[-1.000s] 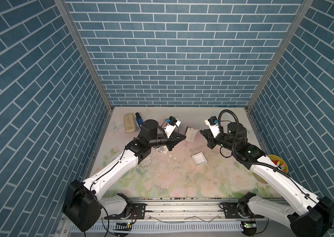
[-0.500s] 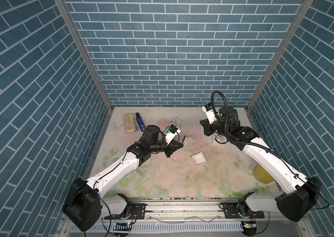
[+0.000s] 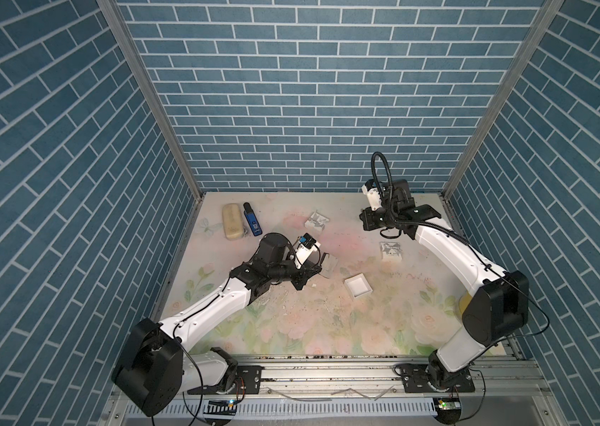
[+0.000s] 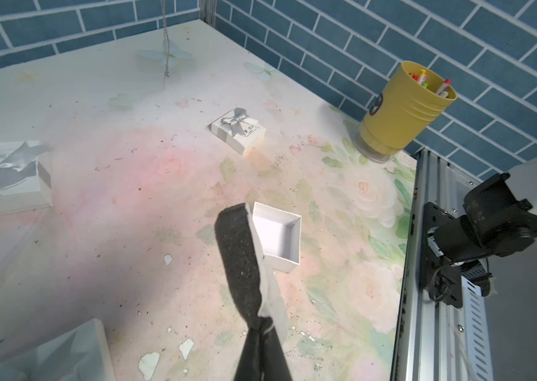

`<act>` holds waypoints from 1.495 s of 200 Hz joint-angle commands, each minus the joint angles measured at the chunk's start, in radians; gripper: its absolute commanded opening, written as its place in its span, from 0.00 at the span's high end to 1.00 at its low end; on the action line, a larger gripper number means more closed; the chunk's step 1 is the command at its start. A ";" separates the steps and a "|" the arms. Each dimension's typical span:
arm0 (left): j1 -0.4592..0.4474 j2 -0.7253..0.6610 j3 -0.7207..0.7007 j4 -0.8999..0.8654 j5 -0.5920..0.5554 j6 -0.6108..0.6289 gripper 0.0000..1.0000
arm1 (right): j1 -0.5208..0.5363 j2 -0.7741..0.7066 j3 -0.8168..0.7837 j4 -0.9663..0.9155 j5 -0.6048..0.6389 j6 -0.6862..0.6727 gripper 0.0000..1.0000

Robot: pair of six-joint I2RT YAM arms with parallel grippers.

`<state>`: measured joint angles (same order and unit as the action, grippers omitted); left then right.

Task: Take the necklace out of the lift-off lid jewelry box
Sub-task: Place the necklace at the center of the board.

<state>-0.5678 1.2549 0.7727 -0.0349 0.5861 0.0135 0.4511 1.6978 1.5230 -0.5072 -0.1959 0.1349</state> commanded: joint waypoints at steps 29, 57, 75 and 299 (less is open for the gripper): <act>0.029 0.020 -0.045 0.081 -0.053 -0.038 1.00 | 0.003 0.190 0.132 -0.022 -0.175 0.052 1.00; 0.040 0.045 -0.066 0.124 -0.057 -0.061 1.00 | -0.003 0.308 0.193 -0.034 -0.199 0.050 1.00; 0.043 0.066 -0.071 0.151 -0.058 -0.073 1.00 | -0.027 0.383 0.235 -0.054 -0.200 0.045 1.00; 0.044 0.101 0.047 0.392 0.058 -0.259 1.00 | -0.148 -0.181 -0.228 0.201 -0.380 0.148 0.48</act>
<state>-0.5285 1.4067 0.7776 0.3016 0.6044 -0.2073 0.2565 1.6993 1.4185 -0.5129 -0.3977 0.2276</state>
